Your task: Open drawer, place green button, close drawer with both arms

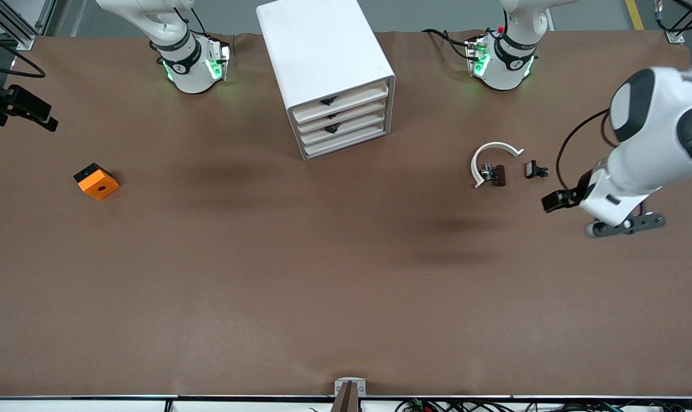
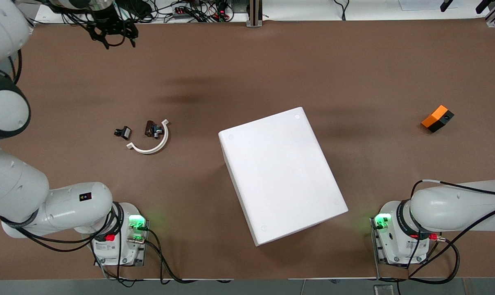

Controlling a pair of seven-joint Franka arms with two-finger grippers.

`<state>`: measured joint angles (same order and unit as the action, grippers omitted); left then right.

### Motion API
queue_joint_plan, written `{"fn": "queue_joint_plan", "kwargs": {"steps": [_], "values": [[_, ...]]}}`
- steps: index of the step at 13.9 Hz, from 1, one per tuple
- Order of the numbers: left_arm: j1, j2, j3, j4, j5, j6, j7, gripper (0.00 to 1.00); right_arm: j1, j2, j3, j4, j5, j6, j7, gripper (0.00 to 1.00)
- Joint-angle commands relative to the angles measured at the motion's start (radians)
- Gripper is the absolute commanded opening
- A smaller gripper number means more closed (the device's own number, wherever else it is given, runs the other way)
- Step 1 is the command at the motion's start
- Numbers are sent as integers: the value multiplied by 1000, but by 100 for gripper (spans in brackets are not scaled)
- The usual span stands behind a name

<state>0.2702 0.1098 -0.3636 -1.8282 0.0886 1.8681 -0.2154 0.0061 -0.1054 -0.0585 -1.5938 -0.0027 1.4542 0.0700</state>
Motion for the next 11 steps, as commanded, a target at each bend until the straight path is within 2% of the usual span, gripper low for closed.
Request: {"fn": "queue_joint_plan", "kwargs": {"steps": [1, 2, 3, 4, 5, 7, 9, 11], "values": [[-15, -156, 55, -92, -38, -49, 91, 100, -34, -25, 16, -23, 12, 11, -30, 100], [-96, -182, 130, -91, -40, -70, 91, 100, -37, -26, 16, -23, 12, 9, -30, 100], [-200, -209, 235, -91, -40, -87, 91, 100, -47, -28, 19, -23, 12, 9, -30, 100], [-283, -237, 311, -86, -40, -111, 90, 100, -64, -28, 44, -23, 12, 9, -29, 100], [-313, -261, 333, -80, -40, -139, 79, 100, -78, -30, 61, -23, 12, 8, -29, 100], [-315, -297, 330, -43, -40, -193, 77, 100, -80, -30, 65, -23, 12, 8, -29, 100], [-313, -297, 330, 21, -38, -256, 90, 100, -80, -33, 65, -25, 12, 5, -29, 100], [-312, -297, 330, 43, -49, -267, 93, 100, -80, -40, 65, -28, 12, 12, -29, 100]]}}
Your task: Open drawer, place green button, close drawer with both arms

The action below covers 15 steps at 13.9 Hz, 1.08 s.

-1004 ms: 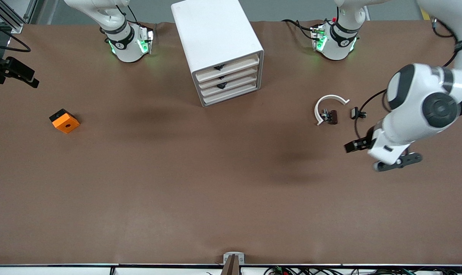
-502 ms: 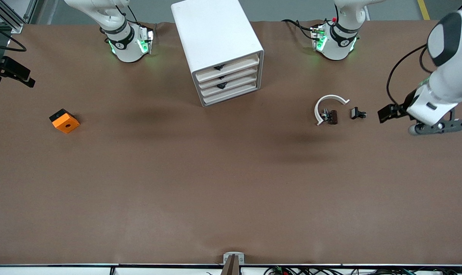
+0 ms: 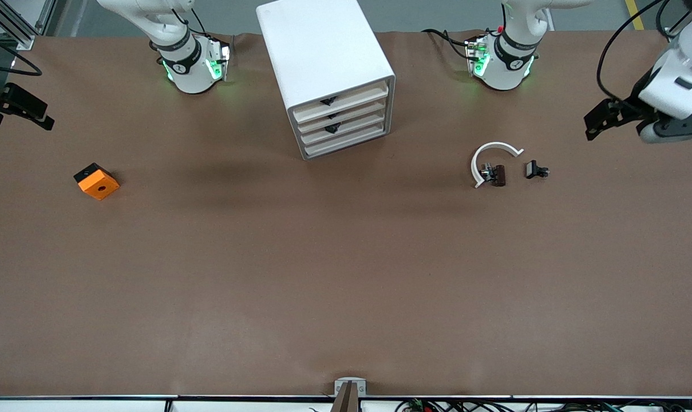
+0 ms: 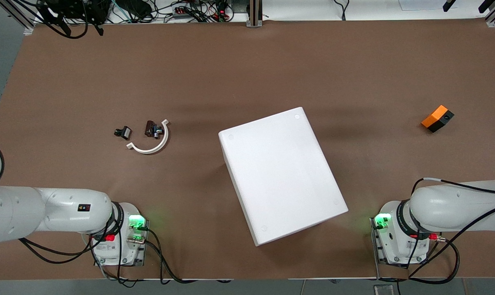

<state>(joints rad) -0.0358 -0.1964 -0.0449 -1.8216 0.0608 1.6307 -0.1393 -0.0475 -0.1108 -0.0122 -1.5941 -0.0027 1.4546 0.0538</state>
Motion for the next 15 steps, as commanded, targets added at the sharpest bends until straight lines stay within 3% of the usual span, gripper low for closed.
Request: {"fn": "queue_joint_plan", "kwargs": {"steps": [1, 9, 15], "values": [[-4, 9, 11, 38, -32, -29, 18, 100, -26, -35, 18, -27, 12, 15, -12, 100], [-15, 18, -9, 108, -59, -74, 17, 100, -35, -43, 11, -27, 48, 13, -11, 100], [-13, 40, -9, 139, -50, -74, 47, 100, -38, -86, 8, -87, 55, 43, -14, 100]]}}
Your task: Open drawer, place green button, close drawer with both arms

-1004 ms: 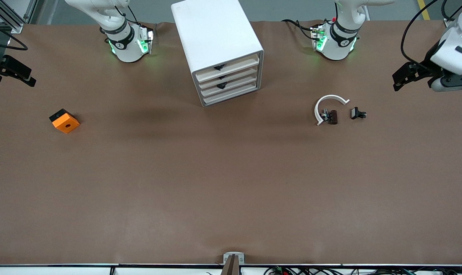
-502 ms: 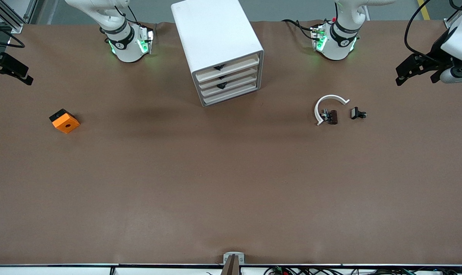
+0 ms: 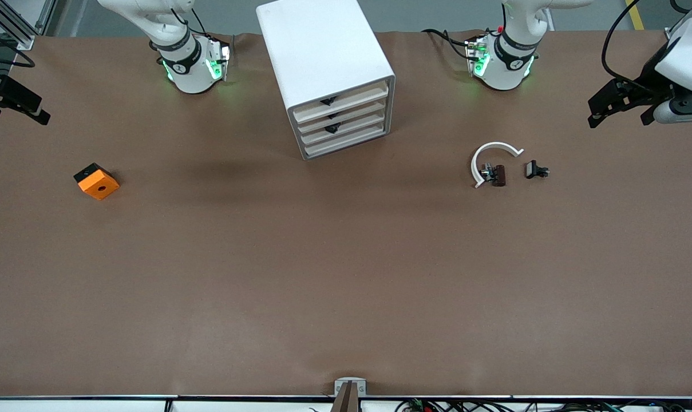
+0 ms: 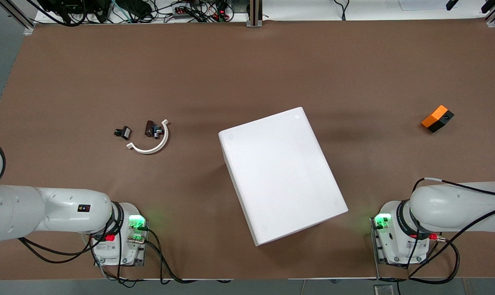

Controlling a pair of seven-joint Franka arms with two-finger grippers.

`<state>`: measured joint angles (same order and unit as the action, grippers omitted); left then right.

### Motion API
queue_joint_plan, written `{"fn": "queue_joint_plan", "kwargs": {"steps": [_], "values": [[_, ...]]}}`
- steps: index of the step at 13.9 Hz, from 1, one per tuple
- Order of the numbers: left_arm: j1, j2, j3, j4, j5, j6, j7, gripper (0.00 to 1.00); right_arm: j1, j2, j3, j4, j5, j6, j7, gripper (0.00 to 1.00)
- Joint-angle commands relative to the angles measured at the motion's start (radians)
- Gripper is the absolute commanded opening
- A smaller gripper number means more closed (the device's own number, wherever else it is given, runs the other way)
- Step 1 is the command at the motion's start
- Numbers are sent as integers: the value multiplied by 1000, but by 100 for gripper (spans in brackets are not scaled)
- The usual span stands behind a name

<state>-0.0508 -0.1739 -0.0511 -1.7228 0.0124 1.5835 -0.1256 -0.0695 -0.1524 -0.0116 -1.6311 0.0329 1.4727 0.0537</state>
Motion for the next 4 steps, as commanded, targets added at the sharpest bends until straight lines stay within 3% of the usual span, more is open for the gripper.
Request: {"fn": "queue_joint_plan", "kwargs": {"steps": [1, 4], "values": [[2, 17, -3, 42, 0, -26, 41, 100, -15, -44, 7, -50, 16, 26, -15, 100], [3, 19, -3, 46, 0, -26, 44, 100, -12, -42, 7, -50, 7, 31, -15, 100]]}}
